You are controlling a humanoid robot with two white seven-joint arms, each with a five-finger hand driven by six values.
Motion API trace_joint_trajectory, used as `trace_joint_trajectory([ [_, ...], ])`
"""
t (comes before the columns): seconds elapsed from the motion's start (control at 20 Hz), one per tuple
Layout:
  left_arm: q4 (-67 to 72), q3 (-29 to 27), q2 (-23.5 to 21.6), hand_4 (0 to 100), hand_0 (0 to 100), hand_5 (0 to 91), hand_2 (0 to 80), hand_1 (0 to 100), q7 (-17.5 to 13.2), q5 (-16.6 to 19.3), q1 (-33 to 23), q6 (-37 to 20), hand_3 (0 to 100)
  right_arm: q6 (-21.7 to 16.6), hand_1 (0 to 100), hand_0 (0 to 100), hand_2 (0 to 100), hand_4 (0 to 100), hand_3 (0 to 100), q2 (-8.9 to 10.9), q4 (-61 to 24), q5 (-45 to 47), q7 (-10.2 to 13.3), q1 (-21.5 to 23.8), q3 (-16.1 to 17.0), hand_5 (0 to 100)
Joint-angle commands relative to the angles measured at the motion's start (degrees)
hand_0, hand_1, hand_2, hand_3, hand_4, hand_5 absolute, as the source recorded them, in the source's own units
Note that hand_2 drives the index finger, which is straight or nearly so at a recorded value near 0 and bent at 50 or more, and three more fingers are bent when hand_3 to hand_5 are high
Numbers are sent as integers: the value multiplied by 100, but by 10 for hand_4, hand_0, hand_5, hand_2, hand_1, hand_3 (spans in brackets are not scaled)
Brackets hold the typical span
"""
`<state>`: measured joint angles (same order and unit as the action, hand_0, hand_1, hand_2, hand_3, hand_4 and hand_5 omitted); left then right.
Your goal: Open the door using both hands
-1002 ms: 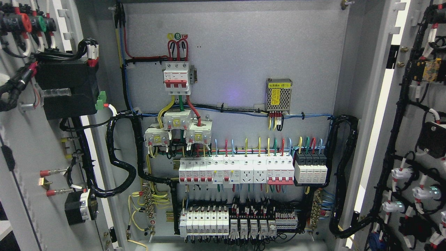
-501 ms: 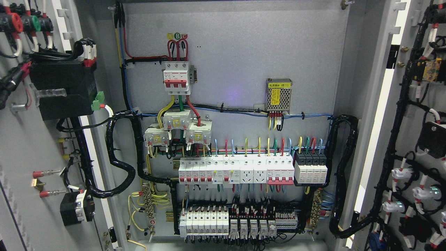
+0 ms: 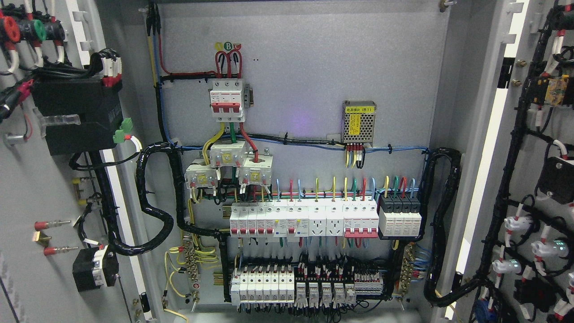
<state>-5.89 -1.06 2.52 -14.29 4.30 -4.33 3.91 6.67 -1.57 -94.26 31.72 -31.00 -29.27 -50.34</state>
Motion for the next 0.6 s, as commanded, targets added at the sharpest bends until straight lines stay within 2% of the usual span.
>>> trace_joint_trajectory([
  [0.0,-9,-87,3,30,0,0,0,0,-3,10,-7,-4,0,-34,0,0,0,0,0,-11,364,-17,225,18,524,0],
  [0.1,-17,-87,3,30,0,0,0,0,-3,10,-7,-4,0,-60,0,0,0,0,0,7,470,-17,331,35,709,0],
  [0.3,-254,-44,12,30,0,0,0,0,5,45,-59,-249,0,-60,0,0,0,0,0,60,497,-17,340,35,798,0],
  [0.45,-859,-17,12,31,0,0,0,0,14,54,-366,-576,0,-78,0,0,0,0,0,95,611,-17,375,27,833,0],
  [0.55,-1097,44,3,30,0,0,0,0,5,54,-507,-576,0,-165,0,0,0,0,0,113,681,-17,515,35,894,0],
])
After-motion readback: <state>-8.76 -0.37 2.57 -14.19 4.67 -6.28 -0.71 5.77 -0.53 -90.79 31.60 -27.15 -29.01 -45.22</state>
